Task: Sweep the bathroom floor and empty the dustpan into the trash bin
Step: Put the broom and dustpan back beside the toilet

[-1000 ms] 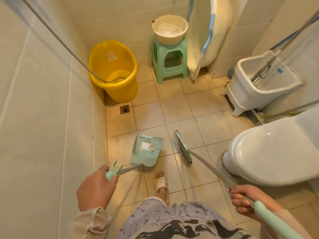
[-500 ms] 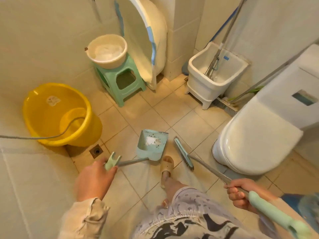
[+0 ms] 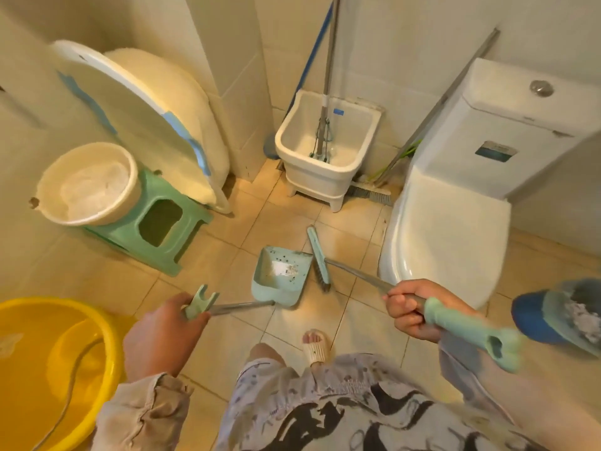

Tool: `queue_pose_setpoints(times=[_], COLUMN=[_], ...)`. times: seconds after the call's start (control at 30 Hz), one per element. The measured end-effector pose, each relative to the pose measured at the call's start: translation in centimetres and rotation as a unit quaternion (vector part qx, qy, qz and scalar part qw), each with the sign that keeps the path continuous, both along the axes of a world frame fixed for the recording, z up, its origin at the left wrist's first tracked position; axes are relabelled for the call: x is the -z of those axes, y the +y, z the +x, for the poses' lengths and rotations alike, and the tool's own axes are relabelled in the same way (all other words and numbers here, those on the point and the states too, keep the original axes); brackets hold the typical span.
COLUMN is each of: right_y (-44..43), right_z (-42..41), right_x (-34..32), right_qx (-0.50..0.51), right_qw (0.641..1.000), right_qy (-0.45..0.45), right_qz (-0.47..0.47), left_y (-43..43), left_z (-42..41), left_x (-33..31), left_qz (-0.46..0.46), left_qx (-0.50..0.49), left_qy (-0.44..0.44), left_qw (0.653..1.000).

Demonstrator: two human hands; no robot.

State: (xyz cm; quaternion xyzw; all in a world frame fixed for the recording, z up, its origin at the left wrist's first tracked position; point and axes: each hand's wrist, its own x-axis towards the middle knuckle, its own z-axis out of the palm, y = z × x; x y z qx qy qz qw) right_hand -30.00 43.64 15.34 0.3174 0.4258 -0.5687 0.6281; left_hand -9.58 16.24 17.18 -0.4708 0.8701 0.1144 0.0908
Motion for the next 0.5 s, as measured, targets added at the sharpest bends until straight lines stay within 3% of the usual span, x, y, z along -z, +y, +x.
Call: queue_pose_setpoints(times=[0.23,0.5], right_y=[-5.9,-13.4], right_z=[0.2,1.2], right_x=[0.5,-1.1], right_qx=[0.138,0.332], right_qw=[0.990,0.943], right_qy=[0.018,0.036], right_qz=[0.004,0.008], left_y=[-9.2,-16.2], left_z=[-8.8,-20.5], left_x=[0.5,-0.2], left_qz=[0.002,-0.020], left_qx=[0.208,0.493], left_qy=[-0.031,-0.049], left_qw=[0.978,0.869])
